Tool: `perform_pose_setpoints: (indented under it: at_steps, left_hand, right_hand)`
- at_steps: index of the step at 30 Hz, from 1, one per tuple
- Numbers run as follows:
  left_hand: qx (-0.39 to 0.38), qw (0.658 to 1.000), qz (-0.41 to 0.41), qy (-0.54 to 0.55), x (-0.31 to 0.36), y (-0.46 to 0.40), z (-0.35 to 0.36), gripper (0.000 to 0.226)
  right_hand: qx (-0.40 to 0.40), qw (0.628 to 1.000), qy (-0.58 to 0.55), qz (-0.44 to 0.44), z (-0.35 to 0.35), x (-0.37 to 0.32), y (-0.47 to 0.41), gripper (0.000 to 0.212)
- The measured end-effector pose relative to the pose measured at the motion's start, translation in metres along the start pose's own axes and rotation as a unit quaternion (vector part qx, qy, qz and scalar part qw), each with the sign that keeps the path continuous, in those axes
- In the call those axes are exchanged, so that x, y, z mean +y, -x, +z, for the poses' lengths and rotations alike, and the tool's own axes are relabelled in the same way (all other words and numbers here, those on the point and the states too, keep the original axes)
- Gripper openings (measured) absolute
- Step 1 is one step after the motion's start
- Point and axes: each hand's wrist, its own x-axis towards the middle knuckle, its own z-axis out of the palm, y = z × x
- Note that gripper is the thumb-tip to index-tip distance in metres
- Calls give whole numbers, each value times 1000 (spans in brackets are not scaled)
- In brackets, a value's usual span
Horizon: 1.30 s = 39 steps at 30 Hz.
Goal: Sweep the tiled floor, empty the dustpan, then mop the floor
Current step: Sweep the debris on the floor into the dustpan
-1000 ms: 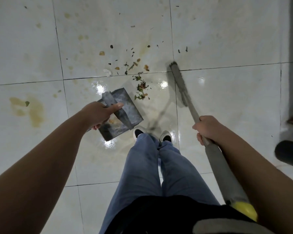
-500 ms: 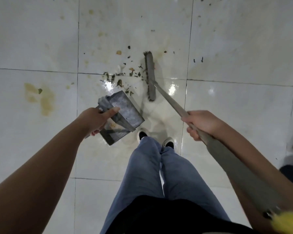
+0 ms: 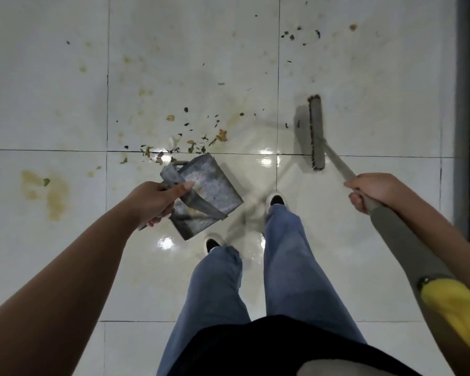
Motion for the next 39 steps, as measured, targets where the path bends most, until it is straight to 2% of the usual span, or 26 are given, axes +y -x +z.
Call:
perform_pose_setpoints:
  at_steps: [6, 10, 13, 16, 19, 22, 25, 27, 29, 34, 39]
  left_hand:
    - [-1, 1000, -28, -12, 65, -26, 25, 59]
    - [15, 999, -43, 1, 90, -33, 35, 61]
    - [30, 998, -52, 28, 96, -29, 34, 60]
    - [60, 995, -70, 49, 85, -21, 24, 55]
    - [79, 989, -97, 77, 68, -12, 13, 52]
    - [82, 981, -125, 127, 47, -4, 5, 52]
    - [88, 973, -150, 153, 22, -4, -1, 59]
    - [89, 969, -161, 164, 4, -6, -3, 61]
    - [90, 965, -169, 179, -15, -9, -2, 61]
    - [91, 955, -181, 216, -54, -6, 1, 61]
    - [90, 940, -193, 266, -85, 16, -2, 63]
  right_hand:
    - [-8, 1000, 21, -14, -35, -67, -63, 28]
    - [-33, 990, 130, -48, 0, -103, -81, 13]
    - [-105, 981, 156, -45, 38, -116, -76, 11]
    - [-174, 975, 139, -12, 60, -133, -64, 20]
    - [-193, 968, 156, -46, 68, -145, -51, 21]
    - [-163, 962, 191, -110, 72, -143, -41, 14]
    - [-93, 945, 270, -162, 86, -152, -46, 21]
    - [-55, 937, 306, -157, 105, -163, -52, 25]
    - [-52, 932, 332, -138, 126, -169, -56, 21]
    - [-115, 927, 344, -95, 141, -163, -34, 27]
    - [-150, 893, 404, -131, 150, -144, 32, 28]
